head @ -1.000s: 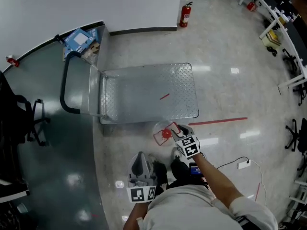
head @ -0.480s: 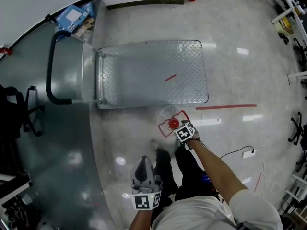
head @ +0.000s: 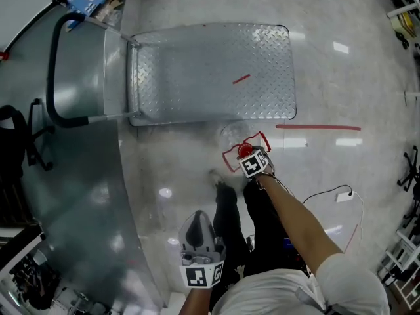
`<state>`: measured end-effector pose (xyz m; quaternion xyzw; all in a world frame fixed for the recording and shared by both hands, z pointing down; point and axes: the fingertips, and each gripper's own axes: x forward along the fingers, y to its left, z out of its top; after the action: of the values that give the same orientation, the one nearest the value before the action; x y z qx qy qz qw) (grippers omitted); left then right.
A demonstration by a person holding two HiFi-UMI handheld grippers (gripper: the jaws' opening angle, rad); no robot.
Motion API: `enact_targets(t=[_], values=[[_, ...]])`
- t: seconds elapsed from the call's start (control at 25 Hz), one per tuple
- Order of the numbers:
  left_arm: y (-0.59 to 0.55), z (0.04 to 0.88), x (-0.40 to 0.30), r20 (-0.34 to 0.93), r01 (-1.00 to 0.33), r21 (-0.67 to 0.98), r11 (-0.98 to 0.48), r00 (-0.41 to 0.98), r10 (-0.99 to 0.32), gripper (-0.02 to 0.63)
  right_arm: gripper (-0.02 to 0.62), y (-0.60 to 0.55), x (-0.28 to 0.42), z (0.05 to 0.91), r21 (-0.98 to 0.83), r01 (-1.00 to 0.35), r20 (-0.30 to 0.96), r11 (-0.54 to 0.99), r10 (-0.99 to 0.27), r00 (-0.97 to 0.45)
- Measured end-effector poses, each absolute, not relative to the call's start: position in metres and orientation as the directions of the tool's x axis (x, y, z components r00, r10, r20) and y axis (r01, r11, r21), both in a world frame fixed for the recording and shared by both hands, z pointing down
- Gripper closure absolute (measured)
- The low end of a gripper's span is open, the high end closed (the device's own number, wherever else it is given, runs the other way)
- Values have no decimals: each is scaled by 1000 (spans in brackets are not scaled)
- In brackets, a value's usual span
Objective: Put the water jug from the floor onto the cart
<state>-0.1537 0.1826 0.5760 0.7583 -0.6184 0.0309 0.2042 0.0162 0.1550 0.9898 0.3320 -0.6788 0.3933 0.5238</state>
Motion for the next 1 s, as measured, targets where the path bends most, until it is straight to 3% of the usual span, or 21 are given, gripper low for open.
enact_targets(t=[0.56,1.0], values=[[202,576,-170,303,-957,258,-132,210,-930,603,324,162,31,978,-117,-856,983,504,-64,-172],[187,498,-122,195,-949,258,-183,237,-952,603,324,162,68,838,-162,-820,978,549,-22,-208]])
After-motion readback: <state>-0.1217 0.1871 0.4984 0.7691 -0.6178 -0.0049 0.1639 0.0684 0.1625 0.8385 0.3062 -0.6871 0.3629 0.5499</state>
